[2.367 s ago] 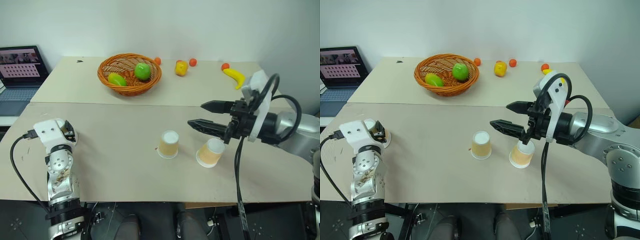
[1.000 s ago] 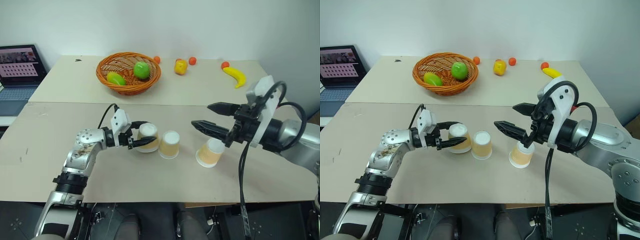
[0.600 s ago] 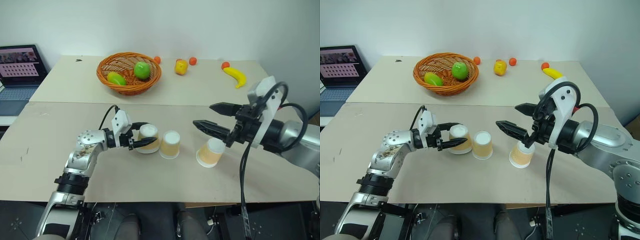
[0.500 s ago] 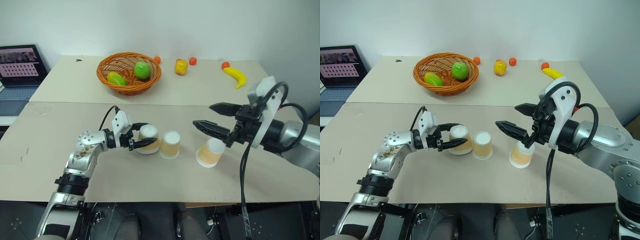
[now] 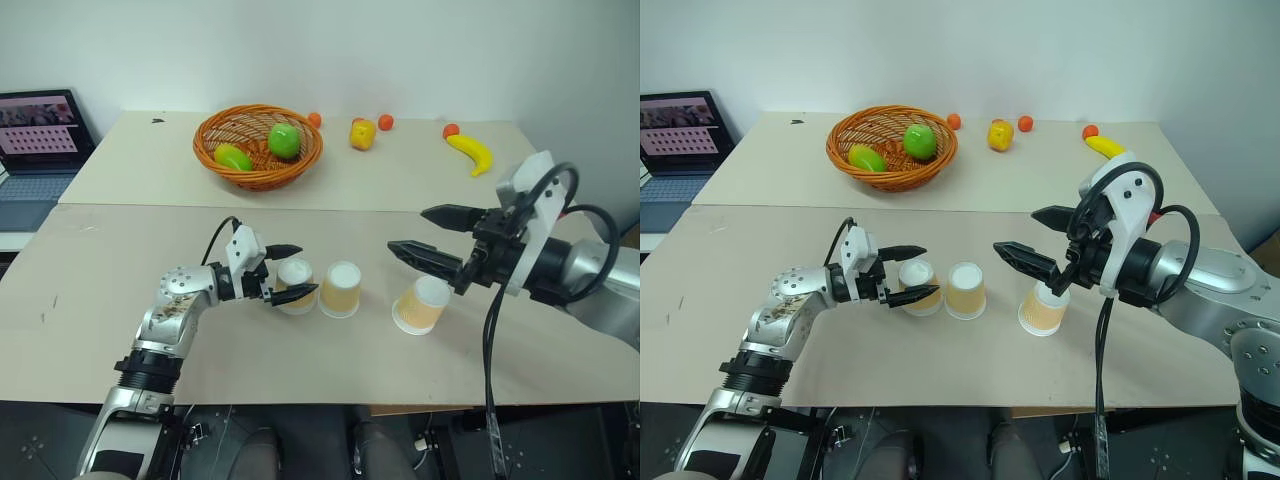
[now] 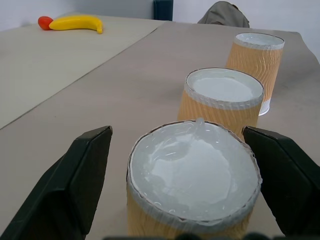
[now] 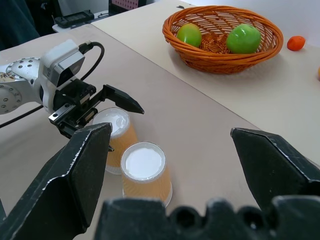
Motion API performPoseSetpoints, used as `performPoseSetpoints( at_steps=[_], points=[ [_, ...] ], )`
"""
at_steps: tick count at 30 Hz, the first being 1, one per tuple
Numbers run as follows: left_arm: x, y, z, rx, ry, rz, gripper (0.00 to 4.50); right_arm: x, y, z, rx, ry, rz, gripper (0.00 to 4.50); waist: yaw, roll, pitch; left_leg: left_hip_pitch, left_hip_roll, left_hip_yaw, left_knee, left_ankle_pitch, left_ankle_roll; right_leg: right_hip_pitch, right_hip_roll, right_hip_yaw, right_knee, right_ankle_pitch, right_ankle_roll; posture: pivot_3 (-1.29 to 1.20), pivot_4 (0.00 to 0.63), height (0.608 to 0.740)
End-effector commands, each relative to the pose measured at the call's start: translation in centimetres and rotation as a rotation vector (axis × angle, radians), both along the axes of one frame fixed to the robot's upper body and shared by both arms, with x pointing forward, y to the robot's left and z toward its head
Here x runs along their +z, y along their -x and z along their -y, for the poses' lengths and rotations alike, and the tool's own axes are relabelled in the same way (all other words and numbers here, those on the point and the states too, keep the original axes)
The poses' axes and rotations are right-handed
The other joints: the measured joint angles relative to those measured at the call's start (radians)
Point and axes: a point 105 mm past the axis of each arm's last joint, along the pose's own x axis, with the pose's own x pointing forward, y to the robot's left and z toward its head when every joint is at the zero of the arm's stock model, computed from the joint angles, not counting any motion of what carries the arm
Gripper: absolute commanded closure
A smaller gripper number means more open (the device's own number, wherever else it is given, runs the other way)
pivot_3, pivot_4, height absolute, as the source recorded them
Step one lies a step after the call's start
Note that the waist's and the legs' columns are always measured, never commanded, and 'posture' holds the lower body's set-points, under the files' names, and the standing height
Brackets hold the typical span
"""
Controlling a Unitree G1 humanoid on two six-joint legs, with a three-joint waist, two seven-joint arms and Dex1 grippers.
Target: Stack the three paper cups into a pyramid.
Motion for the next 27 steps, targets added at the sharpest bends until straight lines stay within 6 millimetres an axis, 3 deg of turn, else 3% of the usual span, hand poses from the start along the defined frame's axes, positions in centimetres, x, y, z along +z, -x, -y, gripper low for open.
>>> performPoseSetpoints(
  at_steps=[1, 13, 17, 22, 25, 27],
  points=[
    [3.8, 0.1, 0.8, -0.033, 0.086, 0.058, 0.07, 1.7, 0.3, 0.2, 0.001, -0.017, 0.077, 0.00, 0.000, 0.000, 0.000, 0.000, 0.000, 0.000, 0.000, 0.000, 0.000, 0.000, 0.000, 0.000, 0.000, 0.000, 0.000, 0.00, 0.150, 0.737],
    [11.7, 0.7, 0.8, -0.080, 0.180, 0.116, 0.07, 1.6, 0.2, 0.7, -0.016, -0.007, 0.077, 0.00, -0.001, 0.000, 0.000, -0.001, 0.000, -0.001, 0.002, 0.000, 0.000, 0.000, 0.000, 0.000, 0.001, -0.001, 0.001, 0.00, 0.150, 0.737],
    [15.2, 3.8, -0.2, -0.245, 0.093, 0.028, 0.07, 1.3, 0.5, 4.1, -0.124, 0.046, 0.055, 0.00, -0.001, 0.000, 0.000, -0.004, 0.000, -0.002, 0.003, 0.000, 0.000, -0.002, 0.001, -0.001, 0.001, -0.001, 0.002, 0.00, 0.150, 0.737],
    [14.7, 6.2, -0.5, -0.310, -0.086, -0.015, 0.07, -0.9, 1.7, 7.8, -0.252, 0.110, -0.004, 0.00, 0.003, 0.001, 0.000, -0.002, -0.001, -0.001, 0.003, -0.003, 0.004, 0.001, -0.001, -0.001, -0.001, -0.002, 0.003, 0.00, 0.150, 0.737],
    [15.5, 6.8, 0.3, -0.330, -0.085, -0.014, 0.07, -3.0, 3.1, 10.4, -0.355, 0.085, -0.054, 0.00, 0.010, 0.001, 0.000, -0.002, -0.001, -0.001, 0.004, -0.002, 0.004, 0.001, 0.000, -0.001, 0.000, -0.006, 0.009, 0.00, 0.150, 0.737],
    [15.7, 7.1, 0.6, -0.340, -0.072, -0.024, 0.07, -3.8, 3.8, 11.0, -0.374, 0.077, -0.067, 0.00, 0.012, 0.001, 0.000, -0.001, 0.000, -0.002, 0.005, -0.002, 0.004, 0.002, 0.001, -0.001, 0.000, -0.006, 0.009, 0.00, 0.150, 0.737]
  ],
)
